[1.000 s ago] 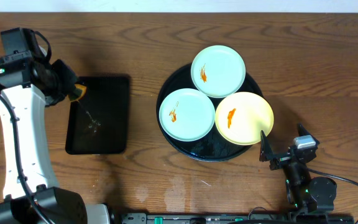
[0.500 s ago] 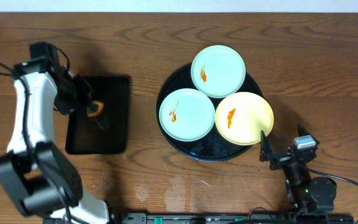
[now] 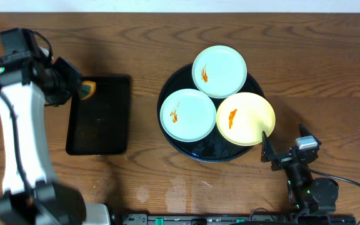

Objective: Clean dirty plates on tray and stack at the side
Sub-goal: 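Grasp the orange-green sponge with the left gripper and lift it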

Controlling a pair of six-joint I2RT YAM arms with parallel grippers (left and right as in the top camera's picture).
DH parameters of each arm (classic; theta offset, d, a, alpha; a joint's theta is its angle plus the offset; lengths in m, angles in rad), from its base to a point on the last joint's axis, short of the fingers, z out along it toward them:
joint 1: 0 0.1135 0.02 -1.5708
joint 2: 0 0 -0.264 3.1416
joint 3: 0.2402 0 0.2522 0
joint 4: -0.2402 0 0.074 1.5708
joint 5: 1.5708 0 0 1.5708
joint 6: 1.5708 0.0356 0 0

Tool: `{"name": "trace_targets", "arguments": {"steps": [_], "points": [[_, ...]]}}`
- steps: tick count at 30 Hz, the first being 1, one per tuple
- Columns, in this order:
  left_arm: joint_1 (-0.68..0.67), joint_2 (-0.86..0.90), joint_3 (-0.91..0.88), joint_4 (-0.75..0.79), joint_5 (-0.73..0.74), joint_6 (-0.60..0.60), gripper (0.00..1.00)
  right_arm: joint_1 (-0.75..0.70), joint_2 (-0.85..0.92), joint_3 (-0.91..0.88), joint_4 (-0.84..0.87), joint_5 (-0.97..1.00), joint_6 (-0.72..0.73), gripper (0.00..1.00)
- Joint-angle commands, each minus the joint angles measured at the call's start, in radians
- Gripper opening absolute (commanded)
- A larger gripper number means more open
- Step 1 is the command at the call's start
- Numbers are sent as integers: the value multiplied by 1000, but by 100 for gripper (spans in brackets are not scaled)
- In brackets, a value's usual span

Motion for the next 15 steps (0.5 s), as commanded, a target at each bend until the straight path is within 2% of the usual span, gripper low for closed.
{"name": "trace_targets", "arguments": {"steps": [1, 3, 6, 15], "points": [[58, 140, -22, -8, 227, -45, 7, -8, -4, -3, -2, 9, -10, 99], [85, 201, -22, -10, 315, -45, 7, -8, -4, -3, -2, 9, -10, 99], [113, 259, -22, -42, 354, -77, 7, -8, -4, -3, -2, 9, -10, 99], [136, 270, -22, -72, 633, -80, 7, -8, -4, -3, -2, 9, -10, 99]]}}
